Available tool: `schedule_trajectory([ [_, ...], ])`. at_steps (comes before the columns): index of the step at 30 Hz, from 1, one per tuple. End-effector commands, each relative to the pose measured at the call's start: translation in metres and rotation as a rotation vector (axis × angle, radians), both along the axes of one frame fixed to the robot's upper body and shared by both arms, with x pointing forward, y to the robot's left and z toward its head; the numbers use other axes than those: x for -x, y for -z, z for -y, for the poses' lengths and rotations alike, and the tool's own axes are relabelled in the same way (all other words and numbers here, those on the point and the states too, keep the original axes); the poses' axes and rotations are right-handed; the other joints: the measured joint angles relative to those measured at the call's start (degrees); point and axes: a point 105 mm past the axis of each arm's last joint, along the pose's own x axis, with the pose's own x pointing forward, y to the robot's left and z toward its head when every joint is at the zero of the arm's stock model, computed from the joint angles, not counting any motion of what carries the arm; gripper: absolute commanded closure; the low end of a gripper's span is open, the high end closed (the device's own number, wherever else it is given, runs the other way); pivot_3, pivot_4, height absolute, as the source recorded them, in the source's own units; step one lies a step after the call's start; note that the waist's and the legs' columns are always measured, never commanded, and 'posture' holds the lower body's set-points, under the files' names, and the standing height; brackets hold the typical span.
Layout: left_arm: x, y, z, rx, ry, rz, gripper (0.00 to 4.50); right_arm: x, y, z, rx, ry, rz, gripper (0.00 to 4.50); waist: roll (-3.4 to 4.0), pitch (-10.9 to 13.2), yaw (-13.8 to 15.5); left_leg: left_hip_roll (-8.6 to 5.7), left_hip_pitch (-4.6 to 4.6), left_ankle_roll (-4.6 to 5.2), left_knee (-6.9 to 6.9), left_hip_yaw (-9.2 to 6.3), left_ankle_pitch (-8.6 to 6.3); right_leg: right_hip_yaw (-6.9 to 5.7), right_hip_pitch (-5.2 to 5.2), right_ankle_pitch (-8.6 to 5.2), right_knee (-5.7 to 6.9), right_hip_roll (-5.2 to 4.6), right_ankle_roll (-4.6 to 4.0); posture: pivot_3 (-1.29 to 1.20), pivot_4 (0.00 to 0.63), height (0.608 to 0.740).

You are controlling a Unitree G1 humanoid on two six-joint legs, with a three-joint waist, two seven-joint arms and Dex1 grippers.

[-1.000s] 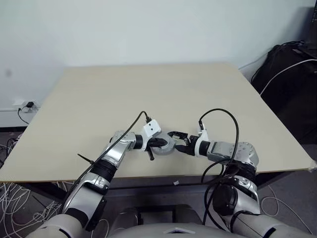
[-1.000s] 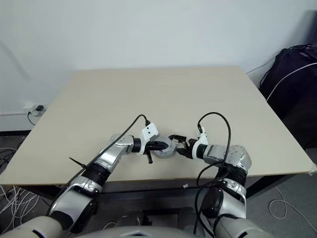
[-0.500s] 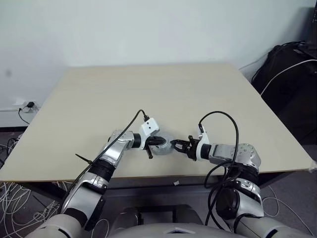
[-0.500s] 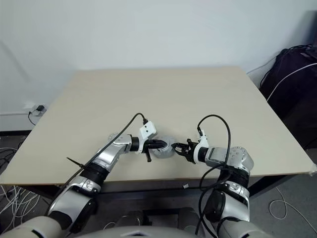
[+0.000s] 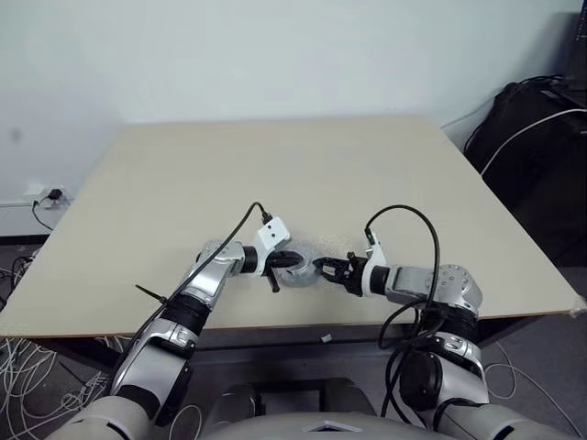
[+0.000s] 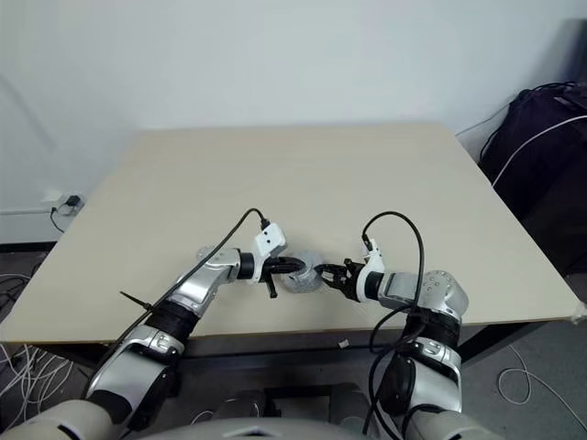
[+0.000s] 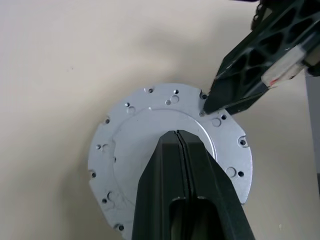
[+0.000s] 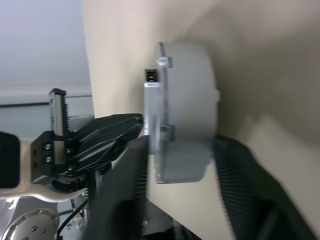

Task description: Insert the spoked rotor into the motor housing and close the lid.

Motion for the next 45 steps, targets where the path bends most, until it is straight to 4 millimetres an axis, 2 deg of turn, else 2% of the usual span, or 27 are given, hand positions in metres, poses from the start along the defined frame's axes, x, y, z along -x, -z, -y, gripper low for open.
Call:
schedule_trajectory([
  [1,0.009,0.018,-0.003,-0.049,0.01,-0.06,4.5,-0.008,-0.03,-0.018,-0.105,-0.053,0.12,1.33,0.0,0.0,-0.06,0.0,0.0,0.0,0.0,0.0,0.0,0.0,0.0,0.0,0.0,0.0,0.0,0.0,0.0,0.74],
  [5,0.009,0.018,-0.002,-0.049,0.011,-0.058,4.5,-0.009,-0.032,-0.019,-0.11,-0.054,0.129,0.02,0.0,0.0,-0.23,0.01,0.0,0.0,0.0,0.0,0.0,0.0,0.0,0.0,0.01,0.01,0.0,0.0,0.0,0.74],
  [11,0.009,0.018,-0.002,-0.049,0.012,-0.059,4.5,-0.013,-0.045,-0.024,-0.187,-0.053,0.169,0.02,0.0,0.0,-0.29,0.02,0.0,0.0,0.0,0.0,0.0,0.0,-0.01,0.0,0.01,0.02,0.0,0.0,0.0,0.74],
  [15,0.01,0.018,-0.002,-0.05,0.013,-0.059,4.5,-0.008,-0.053,-0.031,-0.226,-0.096,0.192,0.02,0.0,0.0,-0.26,0.02,0.0,0.0,0.0,0.0,0.0,0.0,-0.01,0.0,0.02,0.02,0.0,0.0,0.0,0.74],
  [22,0.011,0.018,-0.003,-0.054,0.014,-0.062,4.5,0.001,-0.029,-0.046,-0.013,-0.208,0.217,0.02,0.01,0.0,-0.69,0.03,0.0,-0.01,0.0,0.0,0.0,0.0,-0.01,0.0,0.01,0.02,0.0,0.0,0.0,0.74],
  [28,0.012,0.018,-0.002,-0.051,0.014,-0.064,4.5,-0.007,-0.02,-0.042,0.002,-0.149,0.199,0.02,0.0,0.0,-0.9,0.04,0.01,-0.01,0.03,0.0,0.0,0.0,-0.02,0.02,0.05,0.02,0.03,0.0,0.0,0.74],
  [38,0.013,0.018,-0.001,-0.048,0.015,-0.069,4.5,-0.027,-0.023,-0.026,-0.075,0.031,0.184,0.02,0.01,0.01,-0.88,0.08,0.02,-0.01,0.03,-0.02,0.01,0.01,-0.03,0.02,0.07,0.08,0.03,0.0,0.0,0.74],
  [45,0.014,0.018,0.001,-0.046,0.018,-0.072,4.5,-0.023,-0.031,-0.03,-0.114,0.019,0.19,0.02,0.02,0.01,-0.45,0.04,0.01,-0.01,-0.03,-0.02,0.0,0.05,-0.03,0.01,0.01,0.07,0.01,0.0,0.0,0.74],
])
